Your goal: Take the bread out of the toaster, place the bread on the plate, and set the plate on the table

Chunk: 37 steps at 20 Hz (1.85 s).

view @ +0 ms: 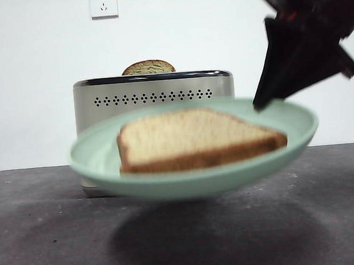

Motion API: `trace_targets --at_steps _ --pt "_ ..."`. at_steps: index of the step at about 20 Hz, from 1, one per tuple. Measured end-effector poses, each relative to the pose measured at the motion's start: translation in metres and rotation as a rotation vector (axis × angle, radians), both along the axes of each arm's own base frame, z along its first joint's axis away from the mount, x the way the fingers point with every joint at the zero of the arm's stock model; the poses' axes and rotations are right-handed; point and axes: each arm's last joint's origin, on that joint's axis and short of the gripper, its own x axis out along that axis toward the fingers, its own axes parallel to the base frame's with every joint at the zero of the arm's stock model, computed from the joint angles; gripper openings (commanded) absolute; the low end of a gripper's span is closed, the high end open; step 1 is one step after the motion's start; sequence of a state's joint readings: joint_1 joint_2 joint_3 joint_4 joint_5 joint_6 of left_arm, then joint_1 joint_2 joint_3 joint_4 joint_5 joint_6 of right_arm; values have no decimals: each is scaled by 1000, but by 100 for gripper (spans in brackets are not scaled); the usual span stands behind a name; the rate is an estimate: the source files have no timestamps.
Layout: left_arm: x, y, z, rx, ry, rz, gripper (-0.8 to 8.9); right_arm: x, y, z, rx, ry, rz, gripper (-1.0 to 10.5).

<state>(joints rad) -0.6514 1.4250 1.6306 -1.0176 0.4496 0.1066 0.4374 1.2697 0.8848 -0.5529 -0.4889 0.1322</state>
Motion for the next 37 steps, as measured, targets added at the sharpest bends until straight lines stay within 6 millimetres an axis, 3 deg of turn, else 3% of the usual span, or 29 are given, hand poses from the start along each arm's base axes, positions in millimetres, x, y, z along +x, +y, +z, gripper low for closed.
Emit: trace_targets --at_steps 4,12,15,19,24,26,30,37 --pt "-24 19 35 -56 -84 6 299 23 11 -28 -17 31 -1 4" --pt "-58 47 56 -69 -187 61 299 48 22 -72 -44 93 -4 4" --pt "-64 52 60 -78 -199 62 299 49 23 -78 -54 109 -6 12" --pt "-65 53 58 -65 -183 61 297 50 23 -77 -46 97 -6 192" --pt "-65 53 58 -65 -183 61 294 47 22 -75 -58 112 -11 204" --pt "-65 53 58 -65 -183 61 294 42 18 -62 -80 78 -31 204" --pt "-65 53 58 -65 -182 61 294 17 4 -9 -71 -88 -65 204" --pt "-66 53 57 -57 -173 61 287 -73 -23 83 134 -455 -13 170"
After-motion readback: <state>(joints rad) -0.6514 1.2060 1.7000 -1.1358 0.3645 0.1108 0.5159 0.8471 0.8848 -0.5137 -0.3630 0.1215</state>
